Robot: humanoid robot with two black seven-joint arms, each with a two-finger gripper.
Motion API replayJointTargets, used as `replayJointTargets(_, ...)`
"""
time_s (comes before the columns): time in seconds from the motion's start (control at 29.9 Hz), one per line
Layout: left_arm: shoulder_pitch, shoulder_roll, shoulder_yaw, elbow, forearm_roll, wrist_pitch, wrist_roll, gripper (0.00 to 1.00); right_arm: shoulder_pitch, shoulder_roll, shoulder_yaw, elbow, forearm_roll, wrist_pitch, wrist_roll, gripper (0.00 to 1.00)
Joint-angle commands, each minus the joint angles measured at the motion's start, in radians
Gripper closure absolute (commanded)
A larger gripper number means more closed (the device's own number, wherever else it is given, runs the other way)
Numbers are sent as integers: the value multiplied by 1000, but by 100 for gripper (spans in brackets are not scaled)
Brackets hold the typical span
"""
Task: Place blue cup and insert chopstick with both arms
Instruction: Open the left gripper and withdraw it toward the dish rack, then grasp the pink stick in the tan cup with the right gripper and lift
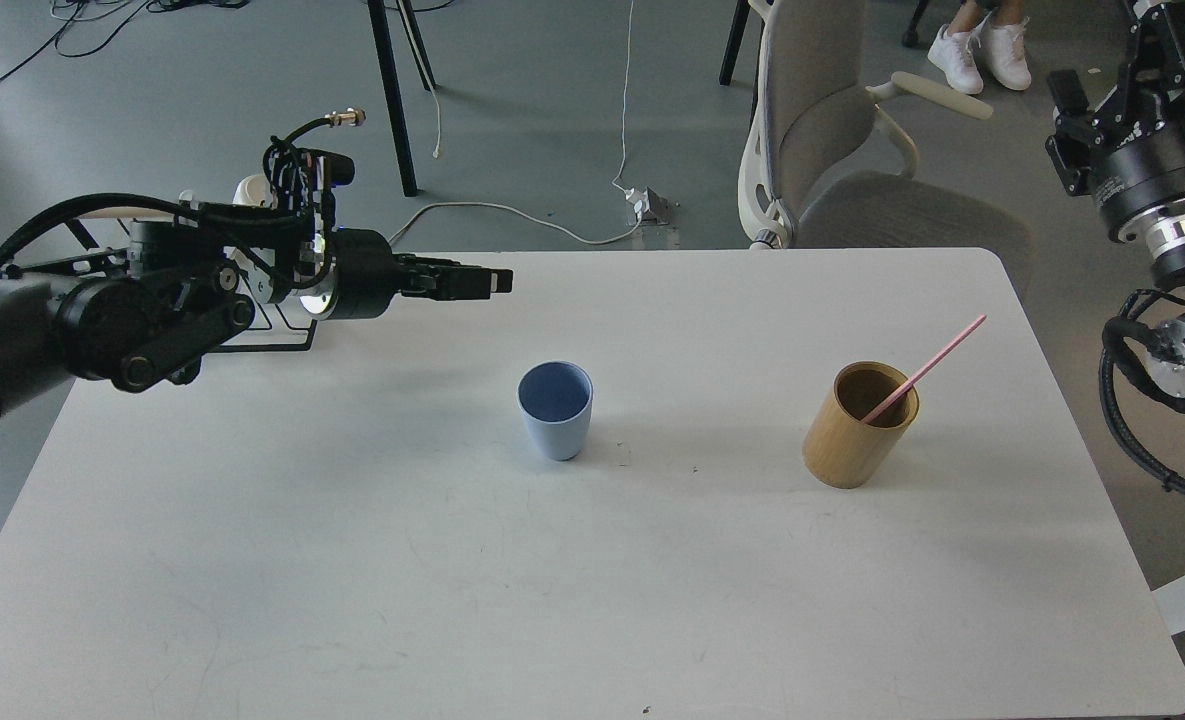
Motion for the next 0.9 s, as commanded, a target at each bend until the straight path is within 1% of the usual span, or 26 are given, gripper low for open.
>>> replayJointTargets(0.0,140,39,-235,-43,-179,-5,0,13,-48,-30,-7,16,-227,-150,0,4)
replayJointTargets(0.07,229,36,-351,-50,-287,-16,0,13,-100,-31,-10,22,-321,-270,0,4)
replayJointTargets(0.17,341,13,-479,-59,-428,-76,0,13,-156,-31,-40,39,-389,-396,0,5)
replayJointTargets(0.27,453,-19,-579,-91,-563,-137,0,13,-210,-33,-108,51,-400,-398,0,5)
replayJointTargets(0.33,525,-33,-649,-112,-641,-143,0,12,-227,-39,-169,71,-400,-398,0,5)
replayJointTargets(0.43,601,-36,-731,-142,-703,-143,0,11,-232,-51,-261,75,-401,-398,0,6)
replayJointTargets(0.53,639,-53,-768,-148,-707,-143,0,9,-232,-45,-329,68,-401,-398,0,7)
replayJointTargets(0.64,641,-48,-768,-148,-707,-143,0,8,-235,-39,-375,60,-403,-398,0,10)
replayJointTargets(0.74,641,-47,-769,-148,-707,-143,0,8,-244,-37,-409,56,-403,-398,0,19)
replayJointTargets(0.87,642,-50,-768,-148,-707,-143,0,8,-244,-14,-449,46,-403,-398,0,43)
